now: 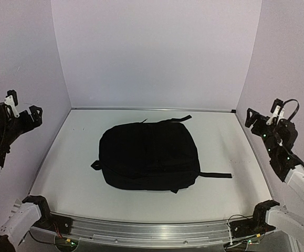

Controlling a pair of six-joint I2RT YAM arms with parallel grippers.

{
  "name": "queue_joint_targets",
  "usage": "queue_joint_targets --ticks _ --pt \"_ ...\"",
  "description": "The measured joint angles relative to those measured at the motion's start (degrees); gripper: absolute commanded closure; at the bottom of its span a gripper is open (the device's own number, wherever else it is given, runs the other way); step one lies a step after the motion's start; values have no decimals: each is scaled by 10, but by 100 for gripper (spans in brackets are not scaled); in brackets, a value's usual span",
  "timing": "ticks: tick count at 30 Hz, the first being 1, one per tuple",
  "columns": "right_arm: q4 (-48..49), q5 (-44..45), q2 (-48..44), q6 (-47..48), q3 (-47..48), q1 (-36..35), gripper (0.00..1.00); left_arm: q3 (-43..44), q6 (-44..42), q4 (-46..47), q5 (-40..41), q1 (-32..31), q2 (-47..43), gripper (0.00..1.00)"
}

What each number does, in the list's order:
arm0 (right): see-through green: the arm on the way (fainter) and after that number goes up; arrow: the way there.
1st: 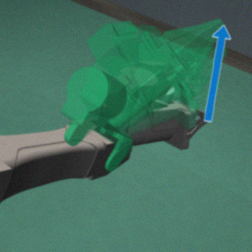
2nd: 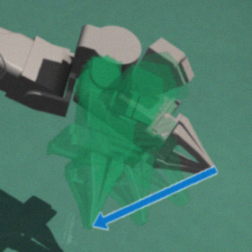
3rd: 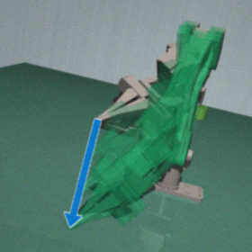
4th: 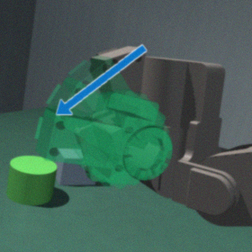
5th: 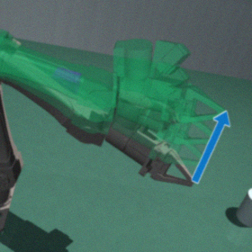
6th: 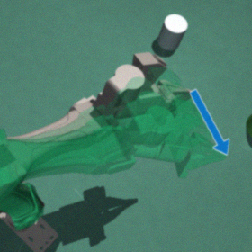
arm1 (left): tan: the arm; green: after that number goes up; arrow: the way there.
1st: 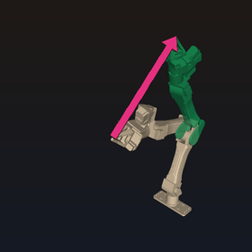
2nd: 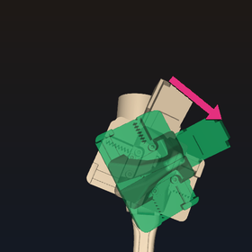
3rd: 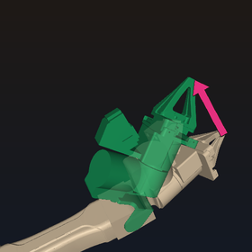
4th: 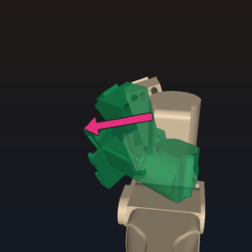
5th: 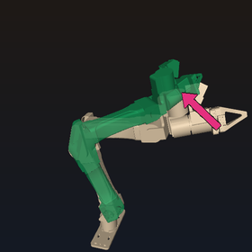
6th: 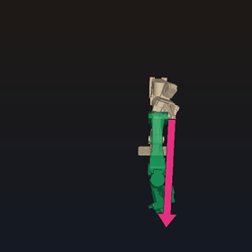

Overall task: Pack the student bag
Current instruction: Reset both arms

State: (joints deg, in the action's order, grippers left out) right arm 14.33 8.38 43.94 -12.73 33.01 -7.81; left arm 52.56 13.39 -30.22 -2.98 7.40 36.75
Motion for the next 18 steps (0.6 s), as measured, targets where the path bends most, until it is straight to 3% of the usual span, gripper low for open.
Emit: queue_joint_targets --ticks 8,18 --pt "100 29 -113 24 -139 0 2 -58 -38 -23 11 0 -57 0" --pt "127 42 -116 24 -147 0 2 -61 -42 -25 12 0 -52 0"
